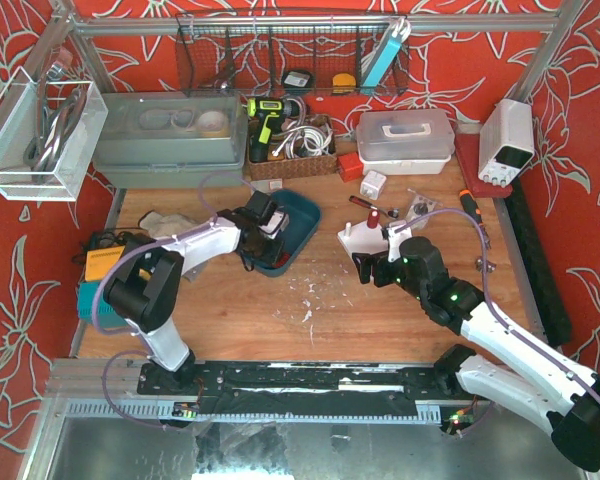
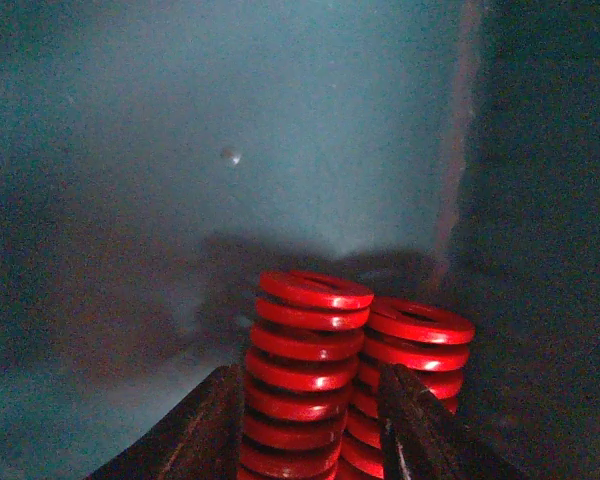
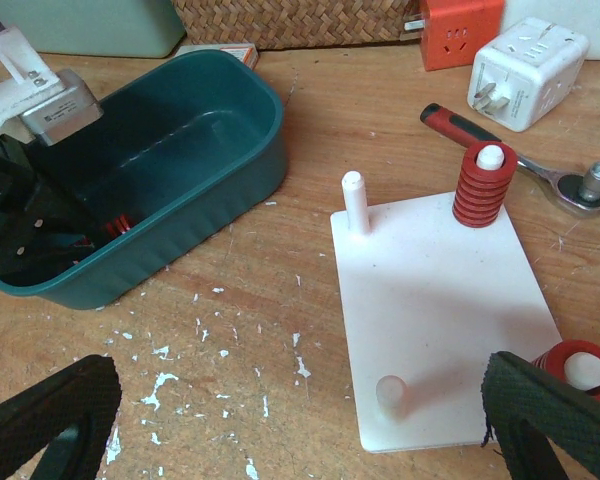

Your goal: Install the large spring

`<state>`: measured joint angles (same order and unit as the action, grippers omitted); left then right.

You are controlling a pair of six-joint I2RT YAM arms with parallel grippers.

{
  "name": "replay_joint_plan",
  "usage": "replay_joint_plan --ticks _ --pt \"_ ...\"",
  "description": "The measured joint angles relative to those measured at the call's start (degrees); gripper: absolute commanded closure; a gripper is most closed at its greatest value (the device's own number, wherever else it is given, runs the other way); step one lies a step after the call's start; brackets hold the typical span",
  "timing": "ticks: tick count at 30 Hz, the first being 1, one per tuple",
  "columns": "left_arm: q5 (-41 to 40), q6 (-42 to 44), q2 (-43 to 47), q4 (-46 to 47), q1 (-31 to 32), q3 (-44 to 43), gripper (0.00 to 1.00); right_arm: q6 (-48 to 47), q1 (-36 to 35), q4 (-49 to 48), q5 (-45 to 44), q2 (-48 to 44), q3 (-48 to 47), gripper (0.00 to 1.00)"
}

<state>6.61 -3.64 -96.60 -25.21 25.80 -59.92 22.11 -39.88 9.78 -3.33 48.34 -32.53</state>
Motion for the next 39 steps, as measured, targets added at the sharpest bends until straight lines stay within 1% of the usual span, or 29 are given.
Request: replay_joint_plan --ticks 4,11,21,30,34,39 --pt "0.0 0.0 -1.7 -0.1 -0.3 -0.8 0.6 -0.1 0.0 0.0 0.0 -0.1 0.1 0.01" --pt "-2.5 0.0 -4.6 -1.2 -0.3 -2.2 0.64 -0.1 0.0 -0.3 0.0 -0.1 0.3 0.01" --pt "-5.9 -0.2 -5.7 -1.5 -0.3 -3.9 0.78 -0.1 0.0 -0.4 -0.1 -0.1 0.4 0.01" --pt "-6.7 -0.9 -5.6 -0.4 -0.3 -3.9 0.85 -0.1 0.0 -0.4 -0.1 0.0 0.4 0.01" --pt "-6.8 -2.0 -3.1 1.7 -0.3 -3.3 0.87 -0.1 0.0 -0.4 -0.4 0.0 0.4 0.01" --pt "-7.1 -3.0 5.2 6.3 0.3 -0.7 0.88 -0.1 0.0 -0.3 -1.0 -0.1 0.4 0.01"
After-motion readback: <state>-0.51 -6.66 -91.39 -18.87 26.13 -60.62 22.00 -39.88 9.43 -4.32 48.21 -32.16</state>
